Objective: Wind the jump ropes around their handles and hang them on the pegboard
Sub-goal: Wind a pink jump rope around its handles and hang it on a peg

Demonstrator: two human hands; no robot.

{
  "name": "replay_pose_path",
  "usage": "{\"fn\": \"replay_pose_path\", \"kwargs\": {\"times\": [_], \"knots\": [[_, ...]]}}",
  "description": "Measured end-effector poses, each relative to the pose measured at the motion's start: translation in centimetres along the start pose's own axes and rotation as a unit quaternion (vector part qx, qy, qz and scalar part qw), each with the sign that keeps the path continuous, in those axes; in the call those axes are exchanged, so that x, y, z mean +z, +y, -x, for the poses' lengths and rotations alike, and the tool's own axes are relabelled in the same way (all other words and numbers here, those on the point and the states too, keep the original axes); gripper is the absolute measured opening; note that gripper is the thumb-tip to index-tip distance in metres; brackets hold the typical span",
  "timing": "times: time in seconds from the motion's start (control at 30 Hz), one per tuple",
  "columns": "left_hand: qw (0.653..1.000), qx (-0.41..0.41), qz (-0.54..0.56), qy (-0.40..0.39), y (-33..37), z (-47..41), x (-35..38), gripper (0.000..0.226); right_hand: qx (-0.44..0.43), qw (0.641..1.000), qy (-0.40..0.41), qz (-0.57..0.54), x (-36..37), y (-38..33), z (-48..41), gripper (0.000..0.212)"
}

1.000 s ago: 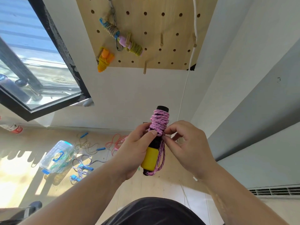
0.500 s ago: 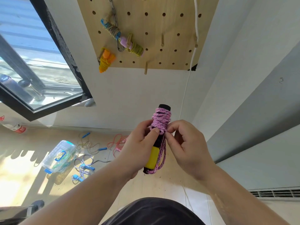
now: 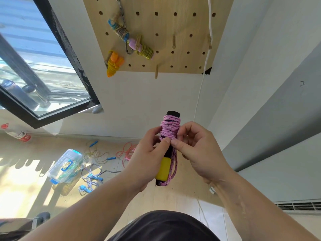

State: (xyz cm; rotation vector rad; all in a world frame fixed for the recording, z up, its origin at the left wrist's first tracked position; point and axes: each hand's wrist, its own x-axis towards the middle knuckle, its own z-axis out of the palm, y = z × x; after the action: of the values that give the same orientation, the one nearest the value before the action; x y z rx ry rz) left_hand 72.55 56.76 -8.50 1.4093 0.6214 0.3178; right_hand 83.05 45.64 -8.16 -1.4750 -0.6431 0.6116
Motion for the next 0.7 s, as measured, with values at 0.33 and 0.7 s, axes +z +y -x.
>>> {"fn": "replay_pose_path", "kwargs": {"times": [0.33,0.7], "knots": [[0.997,-0.033,0.053,0.035,-0.3,-0.4,1.4,0.029,-0.125,0.963,0.136,0.197,2.6,1.2,1.5,0.024],[0.995,0.003,0.089,0.047,-0.1,-0.1,2.0,0.011,-0.215,0.936,0.161,0.226,2.2,1.1,1.9,0.022]]}}
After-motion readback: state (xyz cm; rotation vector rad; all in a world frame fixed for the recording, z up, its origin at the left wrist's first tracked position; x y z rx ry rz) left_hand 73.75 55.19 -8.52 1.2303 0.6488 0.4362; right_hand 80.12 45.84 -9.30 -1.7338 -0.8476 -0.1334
